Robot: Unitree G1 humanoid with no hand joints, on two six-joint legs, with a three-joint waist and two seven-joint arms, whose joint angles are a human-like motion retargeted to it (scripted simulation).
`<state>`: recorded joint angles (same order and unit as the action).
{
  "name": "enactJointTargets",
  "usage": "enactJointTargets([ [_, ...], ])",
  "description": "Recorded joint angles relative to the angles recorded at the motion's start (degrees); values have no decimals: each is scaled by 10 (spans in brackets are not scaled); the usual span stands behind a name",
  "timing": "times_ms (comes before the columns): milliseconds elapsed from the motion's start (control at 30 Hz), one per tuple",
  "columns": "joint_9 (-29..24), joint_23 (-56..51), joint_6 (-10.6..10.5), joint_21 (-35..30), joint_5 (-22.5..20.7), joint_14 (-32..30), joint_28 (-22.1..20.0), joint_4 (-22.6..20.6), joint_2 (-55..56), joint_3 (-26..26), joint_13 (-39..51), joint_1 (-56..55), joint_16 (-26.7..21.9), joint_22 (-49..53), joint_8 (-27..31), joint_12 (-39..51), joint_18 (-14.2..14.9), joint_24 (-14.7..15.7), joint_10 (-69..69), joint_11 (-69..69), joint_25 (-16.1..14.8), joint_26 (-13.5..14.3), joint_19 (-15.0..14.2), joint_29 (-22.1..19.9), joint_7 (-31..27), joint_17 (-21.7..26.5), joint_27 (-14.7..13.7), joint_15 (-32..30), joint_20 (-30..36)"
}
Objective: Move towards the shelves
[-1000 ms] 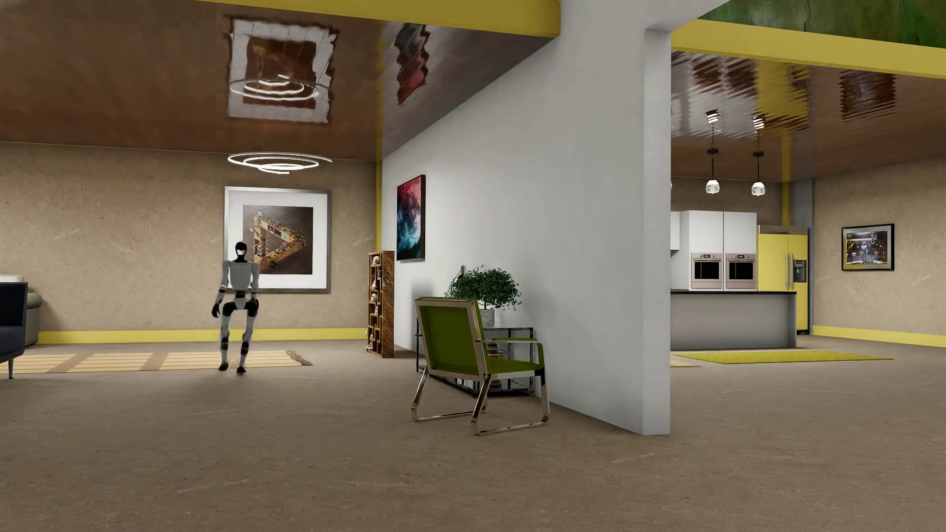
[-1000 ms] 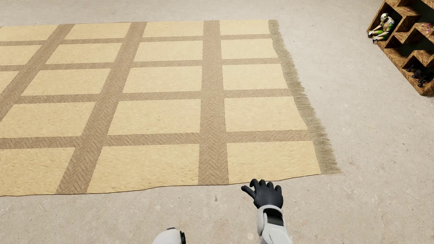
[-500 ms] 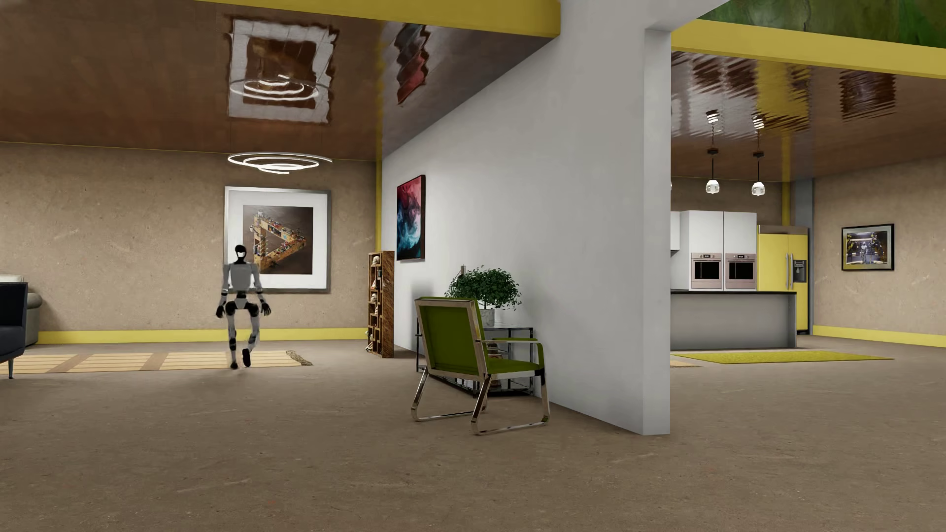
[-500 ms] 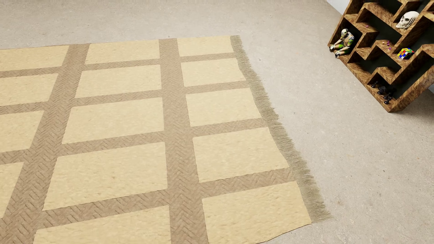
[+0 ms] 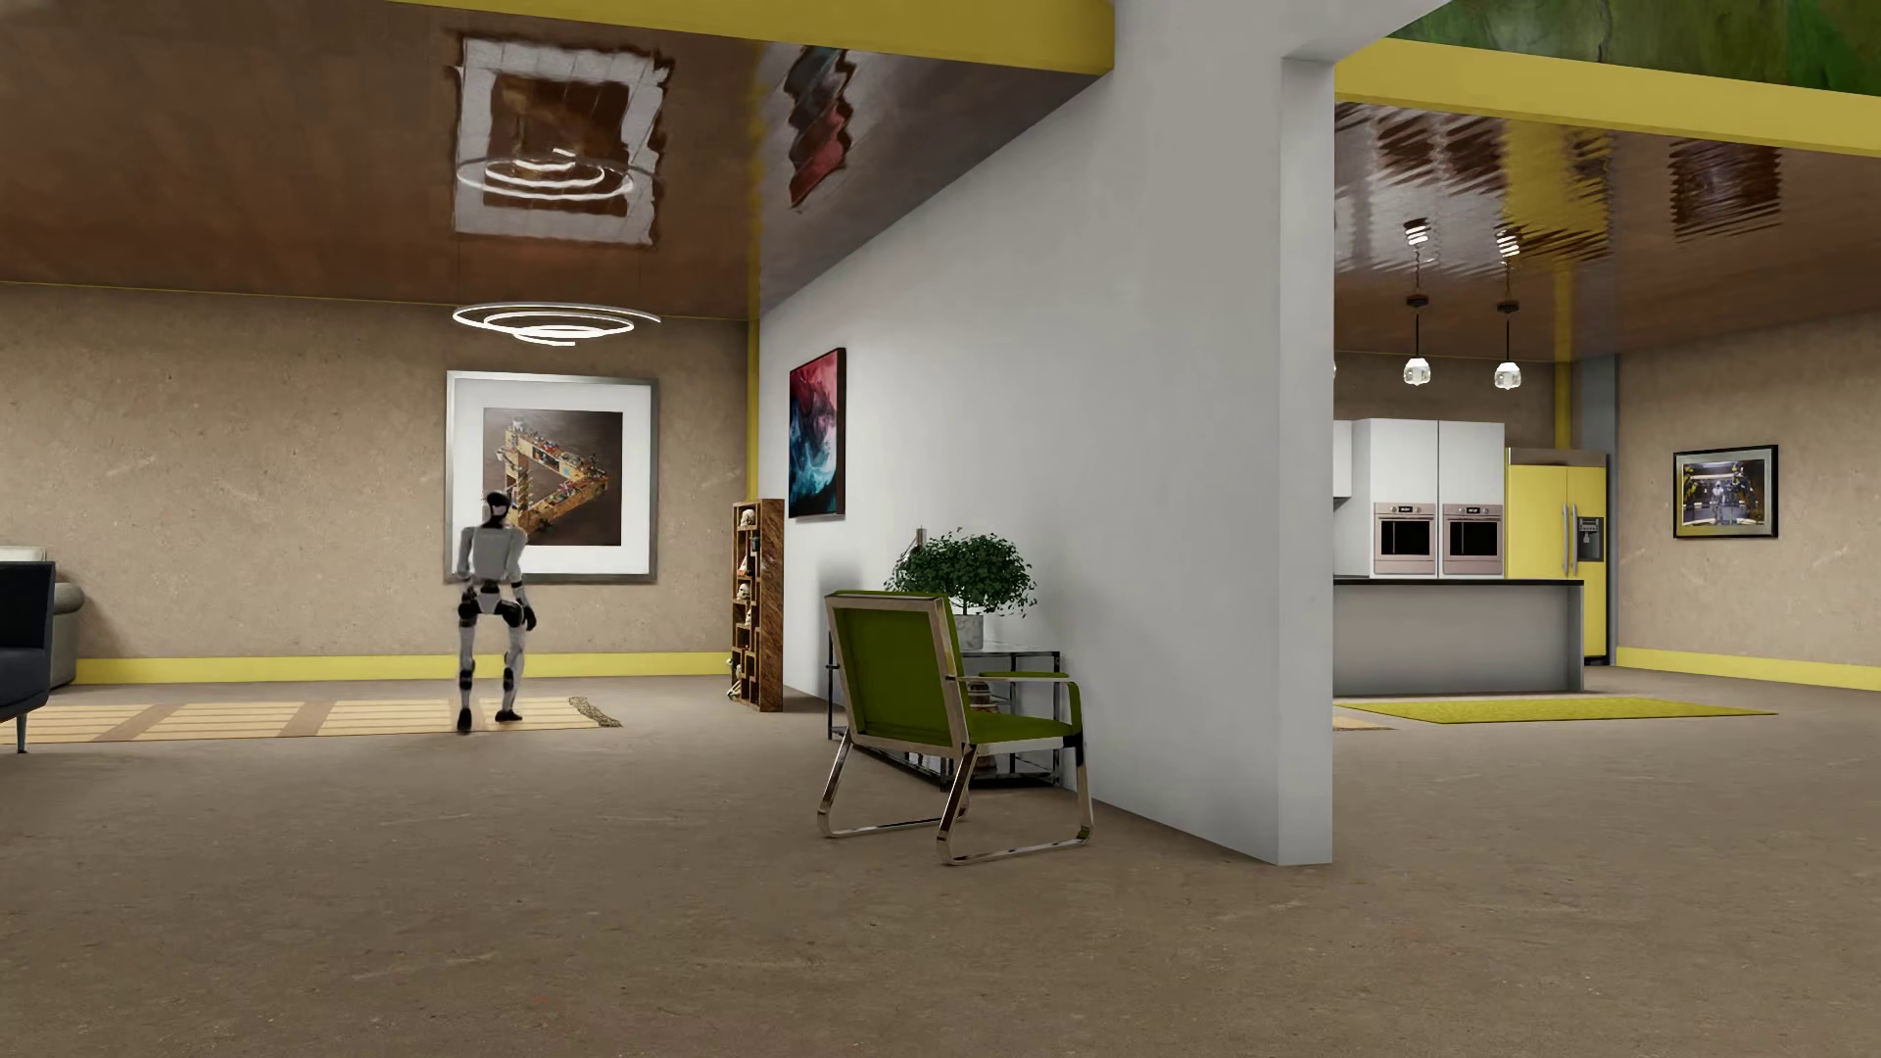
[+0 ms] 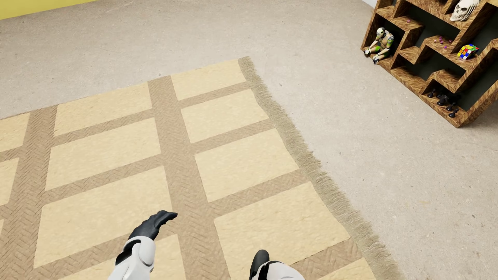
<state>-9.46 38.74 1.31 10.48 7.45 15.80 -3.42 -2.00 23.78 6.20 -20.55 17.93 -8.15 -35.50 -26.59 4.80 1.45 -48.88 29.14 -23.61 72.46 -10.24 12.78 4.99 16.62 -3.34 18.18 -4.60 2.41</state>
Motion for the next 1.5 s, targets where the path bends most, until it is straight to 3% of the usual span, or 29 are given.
enactJointTargets([
  [67, -2, 15, -24, 20, -19, -123, 31, 57, -24, 4, 22, -69, 6, -73, -2, -41, 11, -22, 204, -47, -26, -43, 2, -41, -13, -21, 4, 51, 7],
  [100, -2, 36, -35, 15, -34, -186, 55, 81, -42, 1, 45, -124, 14, -105, 3, -64, -5, -22, 315, -54, -18, -63, -5, -53, -29, -19, 16, 75, -3],
  [133, -3, 54, -44, 3, -52, -183, 77, 104, -67, -4, 72, -176, 18, -128, 10, -89, 0, -25, 397, -50, -5, -78, -12, -68, -46, -17, 24, 93, -15],
  [167, -3, 73, -51, -7, -70, -149, 87, 121, -98, -12, 101, -226, 27, -138, 20, -118, -27, -22, 453, -34, 9, -85, -18, -94, -60, -13, 24, 106, -31],
  [233, -1, 75, -59, -16, -105, -137, 88, 153, -158, -30, 157, -321, 36, -133, 53, -179, -36, -20, 495, 2, 2, -84, -31, -122, -84, -12, 11, 124, -68],
  [333, 5, 31, -64, -54, -141, -133, 71, 168, -234, -58, 222, -428, 53, -96, 111, -257, -50, 4, 376, 41, -36, -65, -46, -113, -115, -1, -37, 158, -139],
  [433, 10, -23, -67, -117, -160, -153, 77, 152, -294, -70, 276, -450, 67, -76, 157, -282, -33, 3, 26, 70, -36, -62, -59, -74, -133, 28, -64, 196, -173],
  [500, 10, -46, -65, -139, -162, -133, 71, 120, -331, -71, 290, -436, 78, -63, 181, -282, 18, -3, -189, 73, -35, -60, -71, -73, -177, 37, -56, 231, -185],
  [533, 8, -49, -64, -142, -157, -135, 69, 110, -347, -69, 287, -444, 82, -60, 185, -276, 54, -9, -198, 61, -42, -62, -80, -73, -160, 41, -49, 247, -185],
  [600, 6, -39, -56, -142, -134, -209, 60, 82, -389, -69, 262, -447, 92, -50, 185, -259, 9, -15, -114, 26, -44, -59, -100, -69, -175, 51, -18, 253, -186],
  [633, 5, -22, -50, -142, -121, -225, 48, 77, -405, -70, 245, -444, 99, -41, 189, -254, 17, -11, -56, -2, -45, -60, -104, -66, -173, 54, -4, 228, -192],
  [700, 0, 42, -32, -149, -82, -145, 16, 80, -380, -71, 221, -431, 118, -25, 201, -244, -2, 12, 40, -139, -26, -50, -104, -38, -136, 61, 22, 122, -206],
  [767, -6, 109, -12, -144, -23, -79, -8, 92, -277, -69, 205, -395, 121, -39, 206, -222, -1, 27, 75, -357, -1, -53, -140, 8, -87, 61, 59, 6, -203],
  [800, -8, 115, -2, -136, 0, -58, -1, 99, -221, -65, 189, -369, 108, -56, 209, -201, 0, 19, 73, -439, 4, -59, -165, 12, -67, 56, 66, -9, -187],
  [867, -12, 82, 11, -108, 16, -29, 37, 109, -113, -53, 138, -310, 64, -98, 204, -147, 5, -21, 52, -529, -11, -67, -135, -19, -34, 46, 51, 43, -132],
  [900, -13, 53, 15, -88, 28, -17, 58, 110, -67, -46, 104, -281, 36, -119, 191, -120, 7, -52, 39, -539, -31, -59, -143, -38, -20, 44, 35, 45, -99],
  [967, -15, 6, 20, -50, 52, 7, 62, 107, 7, -32, 52, -225, -1, -134, 155, -63, 14, -87, 10, -484, -72, -53, -137, -48, 7, 30, 18, 45, -53],
  [1033, -16, 2, 22, -28, 59, 30, 38, 100, 46, -21, 31, -172, -31, -111, 109, -25, 22, -71, -20, -327, -95, -35, -123, -43, 34, 24, 21, 42, -53],
  [1067, -17, 15, 22, -25, 49, 38, 19, 95, 48, -18, 30, -148, -39, -91, 86, -14, 26, -48, -36, -207, -95, -29, -139, -33, 49, 23, 29, 33, -70],
  [1100, -16, 29, 22, -27, 27, 46, 2, 89, 39, -16, 32, -125, -41, -72, 69, -4, 31, -15, -52, -58, -87, -28, -139, -20, 64, 23, 35, 25, -93],
  [1133, -15, 43, 21, -37, -1, 50, -17, 81, 29, -15, 32, -100, -41, -56, 71, 4, 36, 10, -75, 88, -68, -26, -170, -6, 76, 26, 37, 28, -107],
  [1167, -14, 53, 19, -49, -24, 54, -32, 71, 32, -14, 30, -72, -42, -45, 74, 10, 42, 25, -96, 173, -44, -26, -173, 6, 89, 30, 33, 61, -111],
  [1200, -13, 59, 18, -54, -32, 59, -38, 60, 42, -17, 30, -45, -40, -38, 50, 10, 48, 39, -109, 172, -25, -26, -201, 17, 105, 32, 26, 69, -115],
  [1267, -10, 59, 10, -49, -34, 59, -46, 51, 48, -16, 30, -2, -33, -30, 22, -4, 63, 43, -98, 66, 1, -26, -130, 22, 121, 32, 22, 46, -111],
  [1333, -5, 36, -3, -7, -34, -1, -29, 73, 24, -2, 18, 29, -26, -44, 17, -24, 68, 15, -46, 12, -12, -28, -10, 2, 102, 5, 27, 10, -78],
  [1367, -4, 29, -13, 15, -37, -59, -18, 96, 15, 3, 16, 18, -23, -53, 14, -37, 53, 0, 22, -19, -29, -35, 13, -17, 84, -11, 28, 14, -69],
  [1433, -4, 50, -38, 28, -63, -172, 11, 158, -20, 0, 40, -51, 0, -65, 13, -73, -10, -8, 226, -54, -38, -55, 4, -46, 43, -24, 38, 64, -75],
  [1467, -4, 68, -49, 13, -86, -195, 29, 175, -42, -9, 64, -108, 13, -67, 22, -90, -28, -5, 323, -53, -21, -62, 0, -62, 5, -19, 38, 82, -84],
  [1500, -3, 83, -58, -15, -109, -160, 47, 167, -70, -19, 91, -173, 26, -67, 37, -108, -24, 1, 403, -39, 9, -63, -2, -72, -43, -12, 30, 93, -94],
])
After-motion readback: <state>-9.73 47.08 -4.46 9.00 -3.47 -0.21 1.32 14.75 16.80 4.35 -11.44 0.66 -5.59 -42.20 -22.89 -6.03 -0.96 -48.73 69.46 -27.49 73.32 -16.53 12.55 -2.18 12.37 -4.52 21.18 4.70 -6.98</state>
